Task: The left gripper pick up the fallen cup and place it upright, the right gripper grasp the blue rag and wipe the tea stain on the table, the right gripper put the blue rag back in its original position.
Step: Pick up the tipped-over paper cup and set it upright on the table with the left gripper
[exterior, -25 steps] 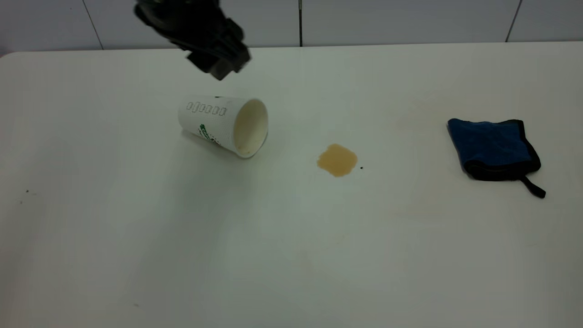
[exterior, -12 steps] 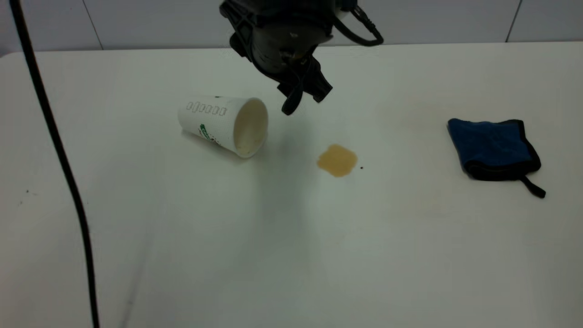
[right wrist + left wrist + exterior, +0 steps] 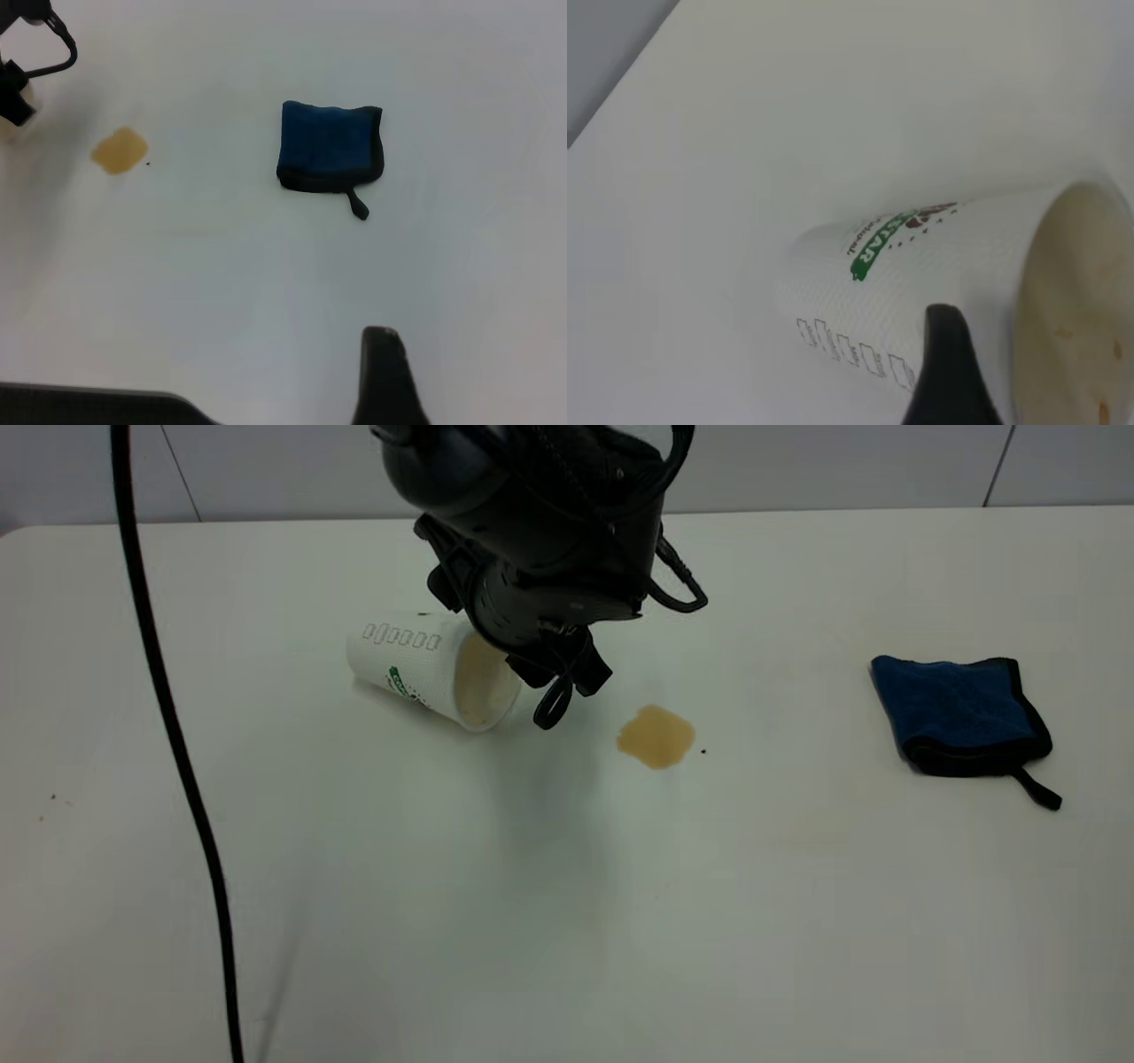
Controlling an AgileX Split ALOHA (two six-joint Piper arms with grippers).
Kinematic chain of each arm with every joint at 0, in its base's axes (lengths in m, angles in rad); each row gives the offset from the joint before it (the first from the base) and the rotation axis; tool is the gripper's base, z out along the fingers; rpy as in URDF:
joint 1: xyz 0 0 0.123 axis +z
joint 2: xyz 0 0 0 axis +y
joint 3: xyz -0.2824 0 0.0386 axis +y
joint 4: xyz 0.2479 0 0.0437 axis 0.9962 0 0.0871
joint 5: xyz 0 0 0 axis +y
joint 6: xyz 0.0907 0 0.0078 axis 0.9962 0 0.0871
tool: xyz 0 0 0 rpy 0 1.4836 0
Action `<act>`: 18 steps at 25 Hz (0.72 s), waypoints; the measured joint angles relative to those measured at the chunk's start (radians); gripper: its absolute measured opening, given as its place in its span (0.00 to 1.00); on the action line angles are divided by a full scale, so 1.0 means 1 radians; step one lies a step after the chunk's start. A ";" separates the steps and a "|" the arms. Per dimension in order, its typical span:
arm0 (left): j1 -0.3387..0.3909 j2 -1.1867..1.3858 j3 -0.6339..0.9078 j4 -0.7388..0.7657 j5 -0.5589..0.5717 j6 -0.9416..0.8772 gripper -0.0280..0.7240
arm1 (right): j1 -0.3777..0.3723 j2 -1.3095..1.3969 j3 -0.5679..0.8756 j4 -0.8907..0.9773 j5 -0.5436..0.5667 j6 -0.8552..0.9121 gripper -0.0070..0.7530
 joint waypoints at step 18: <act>0.042 0.030 0.000 0.095 0.042 -0.111 0.78 | 0.000 0.000 0.000 0.000 0.000 0.000 0.71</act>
